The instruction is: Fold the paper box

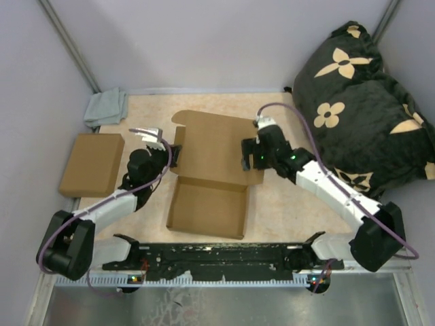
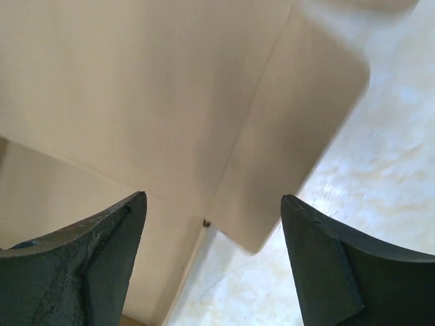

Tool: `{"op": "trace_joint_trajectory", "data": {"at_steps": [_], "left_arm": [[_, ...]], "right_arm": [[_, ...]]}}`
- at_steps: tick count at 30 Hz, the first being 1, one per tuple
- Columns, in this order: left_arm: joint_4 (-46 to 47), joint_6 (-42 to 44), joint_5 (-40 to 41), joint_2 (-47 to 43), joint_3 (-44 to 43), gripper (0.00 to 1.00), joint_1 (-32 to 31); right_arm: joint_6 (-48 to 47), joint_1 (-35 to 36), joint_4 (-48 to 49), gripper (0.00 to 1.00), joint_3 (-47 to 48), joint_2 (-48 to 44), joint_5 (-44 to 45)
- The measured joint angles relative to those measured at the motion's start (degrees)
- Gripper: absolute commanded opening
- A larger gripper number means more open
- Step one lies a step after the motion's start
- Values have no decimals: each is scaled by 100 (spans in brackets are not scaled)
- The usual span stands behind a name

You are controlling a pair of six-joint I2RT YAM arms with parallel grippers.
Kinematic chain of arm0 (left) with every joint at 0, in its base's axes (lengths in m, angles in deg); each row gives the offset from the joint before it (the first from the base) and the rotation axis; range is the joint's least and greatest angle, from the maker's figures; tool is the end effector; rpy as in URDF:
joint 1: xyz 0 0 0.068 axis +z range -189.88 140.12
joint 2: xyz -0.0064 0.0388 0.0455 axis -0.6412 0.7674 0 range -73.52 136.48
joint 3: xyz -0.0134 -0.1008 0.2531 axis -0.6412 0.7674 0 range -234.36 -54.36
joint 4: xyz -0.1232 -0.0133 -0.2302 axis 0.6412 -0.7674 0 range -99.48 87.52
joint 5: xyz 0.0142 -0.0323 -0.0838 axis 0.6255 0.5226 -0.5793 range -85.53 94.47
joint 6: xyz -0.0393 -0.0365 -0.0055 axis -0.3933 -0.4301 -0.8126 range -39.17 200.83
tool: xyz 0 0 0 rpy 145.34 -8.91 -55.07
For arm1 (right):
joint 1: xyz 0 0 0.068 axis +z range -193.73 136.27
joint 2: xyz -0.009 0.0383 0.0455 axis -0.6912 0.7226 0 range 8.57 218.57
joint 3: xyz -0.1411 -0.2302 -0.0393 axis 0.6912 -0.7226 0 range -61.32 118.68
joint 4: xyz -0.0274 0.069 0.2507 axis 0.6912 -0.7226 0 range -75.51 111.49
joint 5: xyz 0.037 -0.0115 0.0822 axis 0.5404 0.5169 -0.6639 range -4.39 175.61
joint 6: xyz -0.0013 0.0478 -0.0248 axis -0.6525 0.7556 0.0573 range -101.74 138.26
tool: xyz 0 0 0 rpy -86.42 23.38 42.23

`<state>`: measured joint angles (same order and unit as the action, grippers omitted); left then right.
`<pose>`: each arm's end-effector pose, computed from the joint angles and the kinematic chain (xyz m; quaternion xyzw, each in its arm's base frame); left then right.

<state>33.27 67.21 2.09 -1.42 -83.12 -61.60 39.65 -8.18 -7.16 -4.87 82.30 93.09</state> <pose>0.2473 -0.1001 0.2258 0.0667 0.7494 -0.2148 0.6228 0.2255 0.1554 0.2731 -0.0897 0.9209 0.1253 0.3579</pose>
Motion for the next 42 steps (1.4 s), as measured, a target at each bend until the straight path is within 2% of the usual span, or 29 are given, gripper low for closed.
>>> {"op": "trace_joint_trajectory", "data": {"at_steps": [6, 13, 19, 24, 26, 34, 42], "left_arm": [[1095, 105, 66, -1051, 914, 0, -179], [1563, 98, 234, -2131, 1488, 0, -201], [1838, 98, 236, -2404, 1711, 0, -203], [1996, 101, 166, -2389, 1788, 0, -203], [2098, 107, 122, -2398, 1847, 0, -203], [2424, 109, -9, -2433, 2033, 0, -203], [2601, 111, -94, -2334, 2033, 0, -203]], "right_arm": [[-542, -433, -326, 80, 935, -284, 2], [-892, -533, -673, 82, 973, -313, 48], [-1147, -549, -575, 83, 960, -317, 90], [-1362, -798, -94, 83, 944, -260, -70], [-1397, -1023, 205, 82, 876, -195, -317], [-1572, -2076, 1126, 77, 815, 664, -2319], [-1738, -2151, 1574, 76, 929, 1320, -3626]]}}
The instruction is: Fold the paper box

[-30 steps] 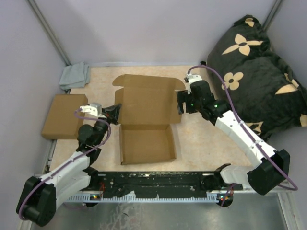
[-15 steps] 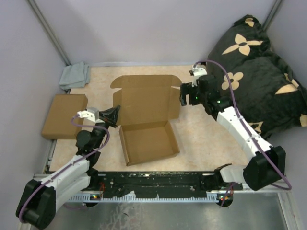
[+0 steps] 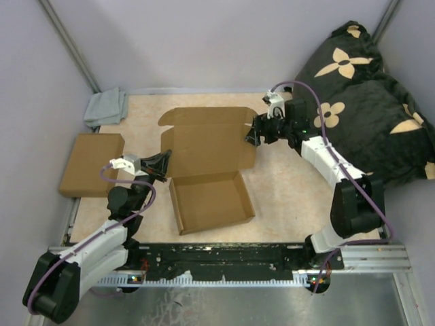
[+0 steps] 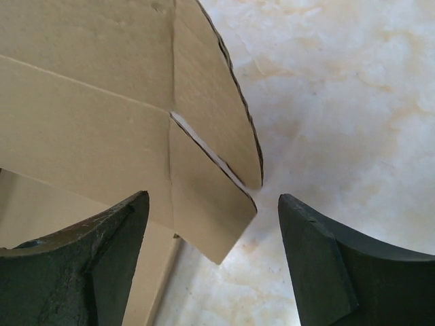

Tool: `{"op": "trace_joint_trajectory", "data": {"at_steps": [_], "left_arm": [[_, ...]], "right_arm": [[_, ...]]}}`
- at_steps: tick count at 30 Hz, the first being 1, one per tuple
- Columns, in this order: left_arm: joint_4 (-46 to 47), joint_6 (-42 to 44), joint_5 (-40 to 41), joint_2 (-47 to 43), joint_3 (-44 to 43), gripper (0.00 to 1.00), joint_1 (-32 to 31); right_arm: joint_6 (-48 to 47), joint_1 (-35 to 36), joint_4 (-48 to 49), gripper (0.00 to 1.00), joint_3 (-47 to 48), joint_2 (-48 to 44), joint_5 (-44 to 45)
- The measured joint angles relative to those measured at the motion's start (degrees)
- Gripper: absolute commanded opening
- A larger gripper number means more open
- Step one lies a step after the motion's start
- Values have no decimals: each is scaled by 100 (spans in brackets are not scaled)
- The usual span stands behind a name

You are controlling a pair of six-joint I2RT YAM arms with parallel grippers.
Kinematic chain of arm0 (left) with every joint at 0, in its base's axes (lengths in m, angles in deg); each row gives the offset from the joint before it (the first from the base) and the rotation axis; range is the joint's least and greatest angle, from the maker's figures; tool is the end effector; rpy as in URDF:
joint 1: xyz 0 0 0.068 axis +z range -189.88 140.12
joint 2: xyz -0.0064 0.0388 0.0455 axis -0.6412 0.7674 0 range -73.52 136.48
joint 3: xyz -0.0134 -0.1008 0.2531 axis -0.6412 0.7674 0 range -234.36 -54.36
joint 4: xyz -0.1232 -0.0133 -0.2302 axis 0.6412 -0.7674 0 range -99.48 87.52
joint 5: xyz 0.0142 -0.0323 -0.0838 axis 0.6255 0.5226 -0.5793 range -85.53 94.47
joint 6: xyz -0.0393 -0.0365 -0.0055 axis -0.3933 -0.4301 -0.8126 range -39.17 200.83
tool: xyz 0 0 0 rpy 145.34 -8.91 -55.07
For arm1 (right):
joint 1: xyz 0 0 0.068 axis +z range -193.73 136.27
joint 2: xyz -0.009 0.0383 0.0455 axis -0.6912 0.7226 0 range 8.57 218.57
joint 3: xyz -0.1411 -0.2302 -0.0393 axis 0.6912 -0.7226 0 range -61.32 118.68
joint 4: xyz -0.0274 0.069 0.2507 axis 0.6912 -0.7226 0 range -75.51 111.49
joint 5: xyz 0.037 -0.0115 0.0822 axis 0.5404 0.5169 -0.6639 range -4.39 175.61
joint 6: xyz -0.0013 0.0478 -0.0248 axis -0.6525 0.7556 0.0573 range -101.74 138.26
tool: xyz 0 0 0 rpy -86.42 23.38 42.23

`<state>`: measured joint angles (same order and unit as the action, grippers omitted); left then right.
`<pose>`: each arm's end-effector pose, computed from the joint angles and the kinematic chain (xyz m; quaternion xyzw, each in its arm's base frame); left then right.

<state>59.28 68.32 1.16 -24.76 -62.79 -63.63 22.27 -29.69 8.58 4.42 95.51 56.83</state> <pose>0.1579 -0.0718 0.2392 0.0788 0.5581 -0.2725 0.7798 0.3287 0.0998 0.2856 -0.1908 0.8422 0.2880 0.4139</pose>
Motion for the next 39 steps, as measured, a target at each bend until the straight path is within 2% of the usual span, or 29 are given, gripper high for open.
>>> {"op": "trace_joint_trajectory", "data": {"at_steps": [3, 8, 11, 16, 21, 25, 27, 31, 33, 35, 39], "left_arm": [[11, 0, -15, 11, 0, 0, 0], [15, 2, -20, 11, 0, 0, 0], [-2, 17, -17, 22, 0, 0, 0], [-85, 33, -26, 76, -79, 0, 0], [-186, 35, -46, 85, -164, 0, 0], [-343, 37, -63, 85, -262, 1, -4], [-461, 37, -57, 85, -328, 7, -7], [-894, 59, -22, 85, -608, 43, -42], [-1239, 72, 9, 87, -879, 54, -90], [-1626, 85, 96, 87, -1191, 57, -129], [-2621, 146, 363, 111, -1952, 58, -168]], "right_arm": [[4, 0, 146, 67, 79, 140, -251], [31, 11, 136, 44, 365, 306, -472], [24, 76, 33, 36, 487, 308, -450], [-50, 420, -337, 32, 564, 308, -129], [-66, 656, -643, 15, 566, 308, 195], [20, 778, -896, 1, 616, 306, 776], [81, 894, -997, 0, 702, 302, 1150], [166, 1154, -1036, 0, 754, 205, 1952], [122, 1305, -990, 0, 734, 55, 2312], [46, 1414, -879, 0, 647, -181, 2660], [-103, 1469, -540, 0, 293, -785, 3150]]}}
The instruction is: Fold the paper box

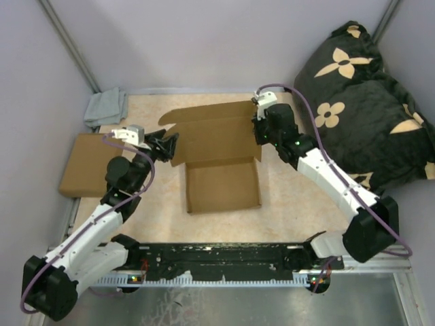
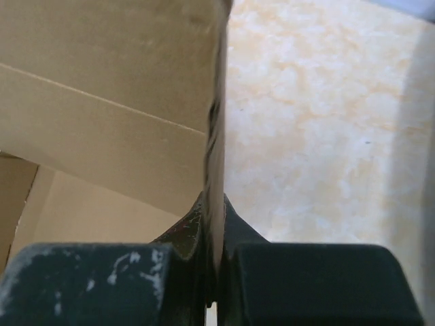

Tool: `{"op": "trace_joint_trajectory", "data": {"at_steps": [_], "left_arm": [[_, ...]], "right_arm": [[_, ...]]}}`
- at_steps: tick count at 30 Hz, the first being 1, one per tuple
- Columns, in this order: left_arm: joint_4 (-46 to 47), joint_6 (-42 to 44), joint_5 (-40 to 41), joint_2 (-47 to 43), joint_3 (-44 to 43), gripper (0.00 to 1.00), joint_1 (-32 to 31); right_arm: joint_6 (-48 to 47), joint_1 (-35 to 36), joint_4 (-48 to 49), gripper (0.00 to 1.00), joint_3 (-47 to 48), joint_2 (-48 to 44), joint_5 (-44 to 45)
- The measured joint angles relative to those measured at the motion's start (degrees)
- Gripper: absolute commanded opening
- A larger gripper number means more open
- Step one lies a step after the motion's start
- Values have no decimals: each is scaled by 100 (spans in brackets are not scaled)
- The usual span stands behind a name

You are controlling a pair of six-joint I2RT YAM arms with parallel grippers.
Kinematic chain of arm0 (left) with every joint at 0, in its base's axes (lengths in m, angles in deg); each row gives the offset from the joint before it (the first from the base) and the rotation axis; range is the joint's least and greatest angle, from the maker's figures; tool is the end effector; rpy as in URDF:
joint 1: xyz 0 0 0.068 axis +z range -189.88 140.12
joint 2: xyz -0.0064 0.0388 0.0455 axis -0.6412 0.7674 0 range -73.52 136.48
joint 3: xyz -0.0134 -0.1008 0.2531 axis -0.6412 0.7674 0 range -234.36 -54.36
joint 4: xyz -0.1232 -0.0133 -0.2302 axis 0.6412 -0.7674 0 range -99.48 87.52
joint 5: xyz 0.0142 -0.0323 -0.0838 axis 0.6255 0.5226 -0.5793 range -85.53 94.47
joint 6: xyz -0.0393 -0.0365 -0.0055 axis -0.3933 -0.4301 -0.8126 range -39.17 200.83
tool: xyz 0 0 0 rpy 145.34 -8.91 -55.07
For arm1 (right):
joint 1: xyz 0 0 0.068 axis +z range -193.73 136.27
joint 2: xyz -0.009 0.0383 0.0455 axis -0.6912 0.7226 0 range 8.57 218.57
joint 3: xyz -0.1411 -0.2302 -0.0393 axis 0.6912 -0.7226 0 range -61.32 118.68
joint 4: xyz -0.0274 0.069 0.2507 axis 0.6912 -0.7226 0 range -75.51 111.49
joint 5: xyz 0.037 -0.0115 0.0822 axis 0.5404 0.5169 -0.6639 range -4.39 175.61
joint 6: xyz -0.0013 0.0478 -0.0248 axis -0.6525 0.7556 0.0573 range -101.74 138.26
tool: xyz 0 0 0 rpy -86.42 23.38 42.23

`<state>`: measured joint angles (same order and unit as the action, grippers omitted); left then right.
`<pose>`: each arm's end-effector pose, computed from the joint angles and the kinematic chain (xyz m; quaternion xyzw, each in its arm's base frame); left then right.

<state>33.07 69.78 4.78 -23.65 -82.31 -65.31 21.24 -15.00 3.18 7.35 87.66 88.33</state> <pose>0.1861 -0.0883 0.3054 0.0752 0.6136 -0.2445 0.7470 0.2796 0.1513 0.3349 -0.1799 0.8412 0.1195 0.4957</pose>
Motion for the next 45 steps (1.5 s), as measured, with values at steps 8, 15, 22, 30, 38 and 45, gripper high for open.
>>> {"op": "trace_joint_trajectory", "data": {"at_steps": [8, 15, 22, 30, 38, 45], "left_arm": [[-1961, 284, 481, 599, -1604, 56, 2], [-3036, 695, 400, 1222, -2444, 53, 2], [-3729, 984, 179, 1897, -2992, 54, 2], [-4030, 1226, 157, 2557, -3451, 51, 2], [-4079, 1287, 262, 2745, -3622, 55, 7], [-4229, 1377, 658, 2627, -3622, 64, 7]], "right_arm": [[-39, -2, 688, 0, -960, -868, 476], [13, -2, 940, 0, -1506, -1014, 498], [0, -2, 1019, 0, -1552, -1049, 472], [0, -2, 1016, 0, -1552, -1049, 413], [-2, -4, 999, 0, -1552, -1047, 409], [4, -2, 981, 0, -1541, -1045, 317]]}}
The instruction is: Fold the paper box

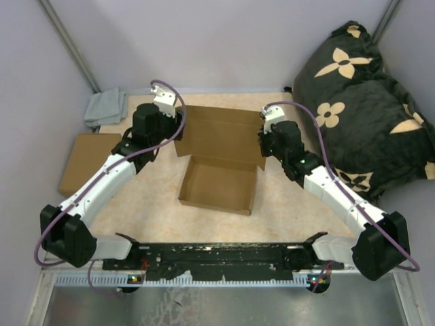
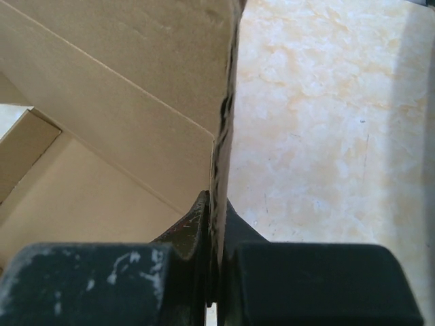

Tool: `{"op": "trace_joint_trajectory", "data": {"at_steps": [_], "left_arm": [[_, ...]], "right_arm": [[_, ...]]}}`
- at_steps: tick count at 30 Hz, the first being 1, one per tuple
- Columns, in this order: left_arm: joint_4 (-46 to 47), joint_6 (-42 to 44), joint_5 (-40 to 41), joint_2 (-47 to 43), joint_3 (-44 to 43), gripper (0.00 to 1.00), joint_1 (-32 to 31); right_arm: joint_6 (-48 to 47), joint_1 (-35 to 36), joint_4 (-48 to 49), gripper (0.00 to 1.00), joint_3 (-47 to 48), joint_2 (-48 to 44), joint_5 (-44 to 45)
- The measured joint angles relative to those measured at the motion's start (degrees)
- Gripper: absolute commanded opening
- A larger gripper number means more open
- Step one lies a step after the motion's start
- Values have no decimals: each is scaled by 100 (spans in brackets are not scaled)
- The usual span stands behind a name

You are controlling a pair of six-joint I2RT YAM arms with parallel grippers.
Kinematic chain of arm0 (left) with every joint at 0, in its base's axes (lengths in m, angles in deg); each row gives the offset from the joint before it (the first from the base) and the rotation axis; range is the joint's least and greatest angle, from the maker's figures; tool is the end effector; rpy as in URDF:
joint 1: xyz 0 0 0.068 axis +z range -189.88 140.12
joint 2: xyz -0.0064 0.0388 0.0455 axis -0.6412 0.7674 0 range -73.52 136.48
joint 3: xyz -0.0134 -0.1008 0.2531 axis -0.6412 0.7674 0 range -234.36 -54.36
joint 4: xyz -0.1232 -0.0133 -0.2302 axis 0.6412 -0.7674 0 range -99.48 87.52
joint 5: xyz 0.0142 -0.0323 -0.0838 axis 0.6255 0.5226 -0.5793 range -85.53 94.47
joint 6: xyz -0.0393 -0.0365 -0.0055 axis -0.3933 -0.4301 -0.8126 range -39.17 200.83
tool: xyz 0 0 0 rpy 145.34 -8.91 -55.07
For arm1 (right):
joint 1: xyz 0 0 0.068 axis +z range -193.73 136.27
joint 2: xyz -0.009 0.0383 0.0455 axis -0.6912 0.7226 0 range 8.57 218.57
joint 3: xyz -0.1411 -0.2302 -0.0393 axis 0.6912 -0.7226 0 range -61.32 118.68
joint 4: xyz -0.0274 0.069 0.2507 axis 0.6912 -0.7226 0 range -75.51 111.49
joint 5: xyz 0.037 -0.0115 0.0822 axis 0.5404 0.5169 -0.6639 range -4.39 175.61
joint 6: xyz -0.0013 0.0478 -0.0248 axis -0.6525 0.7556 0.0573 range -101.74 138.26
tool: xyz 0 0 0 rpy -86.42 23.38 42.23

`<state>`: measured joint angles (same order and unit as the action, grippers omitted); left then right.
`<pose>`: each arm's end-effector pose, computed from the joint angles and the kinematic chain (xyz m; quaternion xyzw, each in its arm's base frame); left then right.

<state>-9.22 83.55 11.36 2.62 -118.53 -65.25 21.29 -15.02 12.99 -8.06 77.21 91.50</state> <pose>0.2841 -0.1300 0.3426 0.1628 0.7955 -0.0664 0.5800 0.2438 0.1293 0.3081 -0.1587 0.8223 0.1075 0.5358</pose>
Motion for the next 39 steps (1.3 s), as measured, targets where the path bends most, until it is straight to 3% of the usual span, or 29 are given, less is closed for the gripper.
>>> {"op": "trace_joint_trajectory", "data": {"at_steps": [4, 8, 14, 17, 22, 25, 31, 39], "left_arm": [[-153, 13, 153, 50, -101, 62, 0], [-264, 13, 181, 164, -146, 53, 9], [-433, 2, -39, 197, -184, 15, 11], [-546, -39, -227, 203, -260, 0, 13], [-684, -129, -498, 190, -332, 0, 11], [-796, -173, -566, 114, -332, 0, 13], [-896, -249, -581, -295, -223, 0, 13], [-870, -295, -581, -831, -17, 0, 13]], "right_arm": [[11, 0, -9, 0, 0, 0, -90], [11, 0, -26, 0, 4, 4, -151], [15, 0, -61, 1, 13, 31, -219], [48, 0, -129, 6, 92, 129, -284], [151, -2, -533, 39, 455, 376, -323], [249, -2, -892, 48, 772, 509, -323], [258, -2, -1637, 48, 1416, 605, -205], [79, -39, -2328, 28, 2011, 859, -286]]}}
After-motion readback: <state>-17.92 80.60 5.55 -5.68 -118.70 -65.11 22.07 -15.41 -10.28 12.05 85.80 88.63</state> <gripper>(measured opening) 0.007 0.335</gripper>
